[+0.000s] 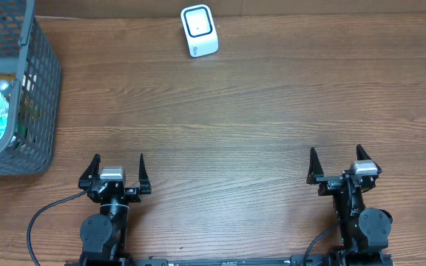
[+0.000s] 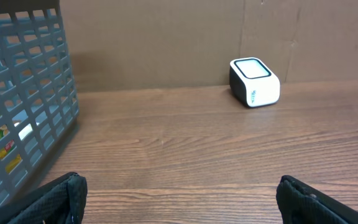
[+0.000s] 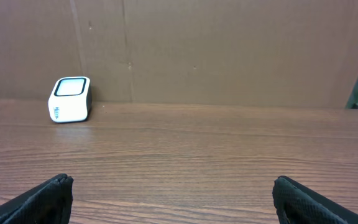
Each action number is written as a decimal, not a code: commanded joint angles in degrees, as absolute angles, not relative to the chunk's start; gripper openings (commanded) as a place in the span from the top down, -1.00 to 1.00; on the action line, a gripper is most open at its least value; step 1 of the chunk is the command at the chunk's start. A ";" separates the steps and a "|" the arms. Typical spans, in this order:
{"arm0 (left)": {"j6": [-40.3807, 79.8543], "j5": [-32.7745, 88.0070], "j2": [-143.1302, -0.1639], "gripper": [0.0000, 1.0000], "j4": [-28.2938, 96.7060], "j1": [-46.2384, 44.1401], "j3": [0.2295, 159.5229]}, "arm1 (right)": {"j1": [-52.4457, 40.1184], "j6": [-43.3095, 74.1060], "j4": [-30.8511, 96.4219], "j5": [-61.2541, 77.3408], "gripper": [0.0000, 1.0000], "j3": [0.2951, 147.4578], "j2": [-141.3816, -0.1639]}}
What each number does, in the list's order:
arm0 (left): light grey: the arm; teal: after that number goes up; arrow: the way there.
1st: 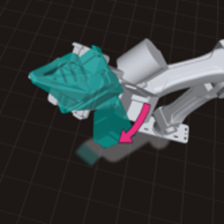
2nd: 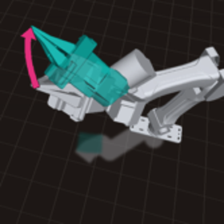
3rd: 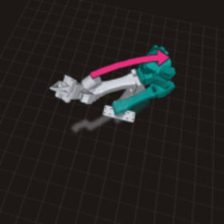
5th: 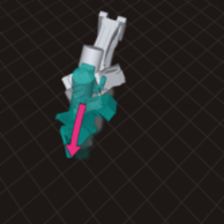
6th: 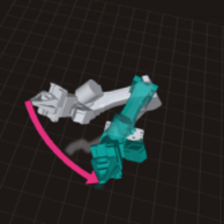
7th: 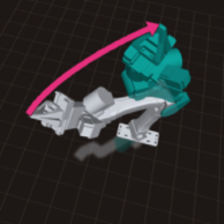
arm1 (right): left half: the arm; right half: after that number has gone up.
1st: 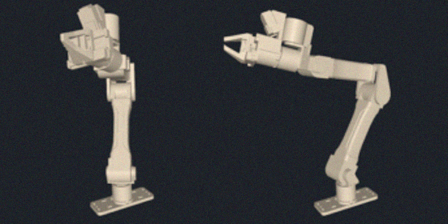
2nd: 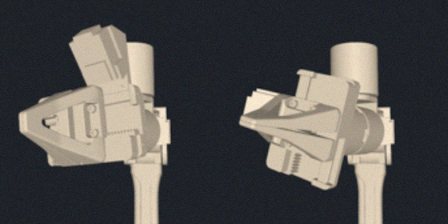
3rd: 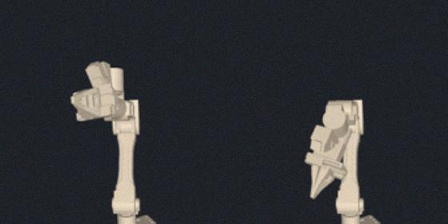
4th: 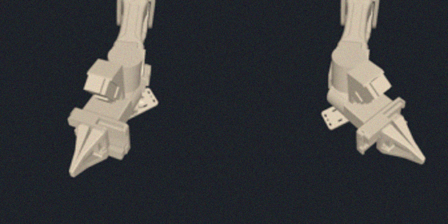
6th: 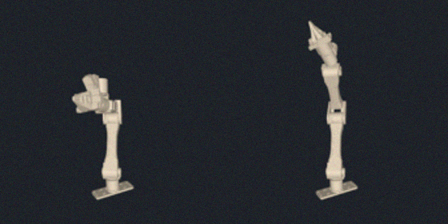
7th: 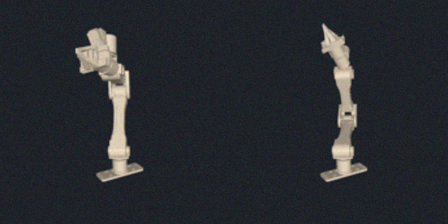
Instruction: Scan the item barcode
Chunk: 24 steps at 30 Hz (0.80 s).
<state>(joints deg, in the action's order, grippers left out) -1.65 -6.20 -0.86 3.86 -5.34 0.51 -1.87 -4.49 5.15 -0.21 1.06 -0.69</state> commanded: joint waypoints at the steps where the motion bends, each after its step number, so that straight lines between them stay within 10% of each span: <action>1: -1.10 -5.96 -0.25 -0.99 3.79 -5.69 0.27 | -1.91 -4.56 4.84 0.14 -1.00 0.45 -0.82; 24: -1.10 -5.96 -0.25 -0.99 3.79 -5.69 0.27 | -1.91 -4.56 4.84 0.14 -1.00 0.45 -0.82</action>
<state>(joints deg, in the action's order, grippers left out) -1.65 -6.20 -0.86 3.86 -5.34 0.51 -1.87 -4.47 5.17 -0.21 1.06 -0.69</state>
